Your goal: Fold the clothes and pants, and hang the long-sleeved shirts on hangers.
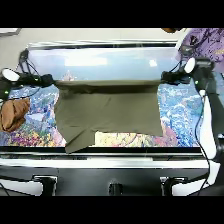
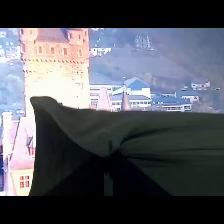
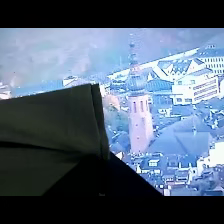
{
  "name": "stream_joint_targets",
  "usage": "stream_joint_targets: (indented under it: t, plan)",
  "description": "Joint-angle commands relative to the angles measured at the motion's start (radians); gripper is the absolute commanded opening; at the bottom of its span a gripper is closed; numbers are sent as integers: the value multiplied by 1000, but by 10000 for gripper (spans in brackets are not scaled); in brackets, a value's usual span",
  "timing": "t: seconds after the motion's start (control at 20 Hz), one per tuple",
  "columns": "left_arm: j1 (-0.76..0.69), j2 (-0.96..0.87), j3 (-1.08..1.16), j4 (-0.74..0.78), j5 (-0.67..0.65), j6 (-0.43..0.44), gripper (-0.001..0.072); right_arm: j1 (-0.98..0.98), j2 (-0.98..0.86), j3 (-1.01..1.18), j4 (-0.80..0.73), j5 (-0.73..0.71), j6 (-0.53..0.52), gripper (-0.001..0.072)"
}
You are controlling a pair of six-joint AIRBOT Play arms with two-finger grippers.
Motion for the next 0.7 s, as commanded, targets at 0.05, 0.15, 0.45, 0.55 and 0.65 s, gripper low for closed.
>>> stream_joint_targets:
  t: [0.05, 0.15, 0.45, 0.55, 0.65]
  plan:
    - [-8, -114, -3, 22, 66, 6, 15, 0, -106, -5, -17, -55, 11, 28]
    - [0, -112, -3, 33, 16, 6, 15, 0, -113, -5, -17, -24, 11, 28]
    - [5, -112, -3, 90, -267, 6, 15, 0, -140, -5, 3, 133, 10, 29]
    - [5, -112, -3, 90, -335, 5, 15, 0, -143, -5, 19, 175, 10, 29]
    - [4, -112, -3, 90, -381, -6, 15, 0, -145, -5, 32, 202, 10, 29]
